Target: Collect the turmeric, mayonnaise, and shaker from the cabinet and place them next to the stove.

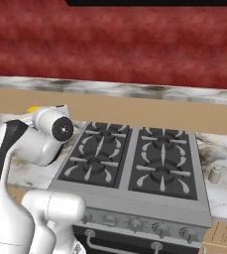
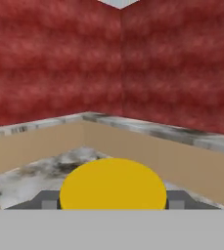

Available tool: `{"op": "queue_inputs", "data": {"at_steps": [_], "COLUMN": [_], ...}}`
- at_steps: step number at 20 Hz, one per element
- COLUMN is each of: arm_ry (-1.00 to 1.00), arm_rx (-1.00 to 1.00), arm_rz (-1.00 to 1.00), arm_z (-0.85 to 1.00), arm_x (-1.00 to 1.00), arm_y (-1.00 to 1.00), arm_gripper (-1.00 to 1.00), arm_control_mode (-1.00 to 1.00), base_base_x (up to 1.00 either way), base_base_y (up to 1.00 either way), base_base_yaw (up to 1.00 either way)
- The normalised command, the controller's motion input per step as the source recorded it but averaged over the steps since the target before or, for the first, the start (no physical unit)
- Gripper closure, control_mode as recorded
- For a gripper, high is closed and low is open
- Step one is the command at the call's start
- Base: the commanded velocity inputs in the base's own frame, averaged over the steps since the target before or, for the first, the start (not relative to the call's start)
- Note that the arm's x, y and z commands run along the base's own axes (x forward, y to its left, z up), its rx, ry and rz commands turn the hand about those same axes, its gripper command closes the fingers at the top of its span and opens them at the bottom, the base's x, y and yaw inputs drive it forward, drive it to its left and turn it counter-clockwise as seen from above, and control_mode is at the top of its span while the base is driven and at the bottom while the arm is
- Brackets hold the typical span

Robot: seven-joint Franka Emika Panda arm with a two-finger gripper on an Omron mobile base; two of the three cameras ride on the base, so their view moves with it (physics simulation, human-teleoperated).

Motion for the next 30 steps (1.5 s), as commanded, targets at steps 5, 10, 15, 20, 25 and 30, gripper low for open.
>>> {"op": "queue_inputs", "data": {"at_steps": [5,10,15,20,25,30], "arm_ry": [0.04,0.0,0.0,0.0,0.0,0.0], "arm_rx": [-0.03,-0.05,-0.07,-0.05,0.0,0.0], "arm_rz": [0.18,0.16,0.14,0.09,0.07,0.03], "arm_z": [-0.21,-0.32,-0.48,-0.52,-0.42,-0.35], "arm_x": [0.65,0.51,0.52,0.5,0.5,0.5], "arm_y": [0.2,0.03,0.02,0.21,0.21,0.12], "arm_gripper": [1.0,1.0,1.0,1.0,1.0,1.0], "arm_control_mode": [-1.0,-1.0,-1.0,-1.0,-1.0,-1.0], "base_base_x": [0.0,0.0,0.0,0.0,0.0,0.0], "base_base_y": [0.0,0.0,0.0,0.0,0.0,0.0], "base_base_yaw": [0.0,0.0,0.0,0.0,0.0,0.0]}}
